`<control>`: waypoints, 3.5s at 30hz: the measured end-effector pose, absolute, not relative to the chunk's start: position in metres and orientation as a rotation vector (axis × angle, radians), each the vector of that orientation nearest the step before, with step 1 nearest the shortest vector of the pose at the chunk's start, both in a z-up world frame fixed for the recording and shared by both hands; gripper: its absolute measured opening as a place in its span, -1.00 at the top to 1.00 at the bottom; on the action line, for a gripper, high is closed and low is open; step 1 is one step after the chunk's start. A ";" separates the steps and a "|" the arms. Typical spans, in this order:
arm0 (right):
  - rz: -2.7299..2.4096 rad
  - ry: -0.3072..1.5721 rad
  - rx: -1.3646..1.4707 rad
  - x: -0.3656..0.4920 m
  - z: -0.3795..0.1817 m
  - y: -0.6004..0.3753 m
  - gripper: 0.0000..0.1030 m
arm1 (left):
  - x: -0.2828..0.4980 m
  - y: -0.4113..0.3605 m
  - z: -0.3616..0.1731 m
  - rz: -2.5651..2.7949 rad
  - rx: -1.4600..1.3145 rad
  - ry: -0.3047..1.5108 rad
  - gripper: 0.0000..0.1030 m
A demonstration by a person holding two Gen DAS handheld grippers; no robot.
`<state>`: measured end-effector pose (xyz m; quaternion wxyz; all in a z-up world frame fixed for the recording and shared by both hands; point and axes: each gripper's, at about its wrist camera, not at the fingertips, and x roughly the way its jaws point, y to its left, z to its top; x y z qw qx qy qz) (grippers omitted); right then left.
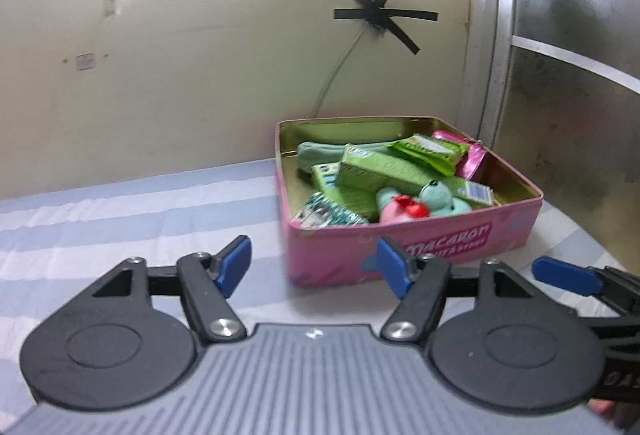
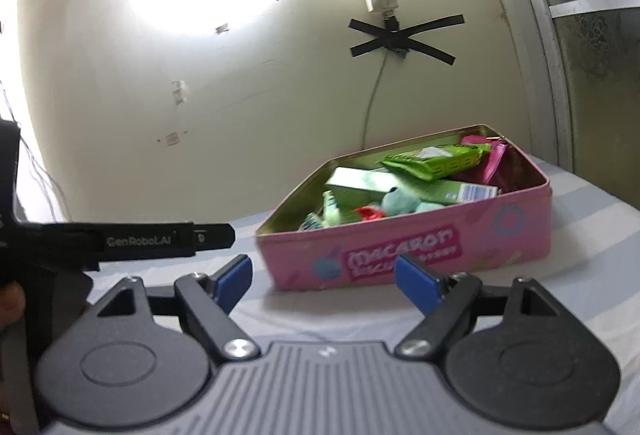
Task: Organize objects
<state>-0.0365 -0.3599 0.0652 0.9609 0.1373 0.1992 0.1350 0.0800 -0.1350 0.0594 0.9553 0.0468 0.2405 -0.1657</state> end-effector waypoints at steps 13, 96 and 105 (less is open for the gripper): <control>0.297 0.353 0.257 -0.083 0.081 -0.338 -0.70 | 0.047 -0.103 0.048 -0.211 0.094 0.480 -1.00; 0.119 0.390 0.375 -0.075 0.041 -0.336 -1.00 | 0.036 -0.105 -0.007 -0.143 0.194 0.730 -1.00; 0.117 0.396 0.377 -0.074 0.039 -0.337 -1.00 | 0.035 -0.106 -0.009 -0.152 0.192 0.745 -1.00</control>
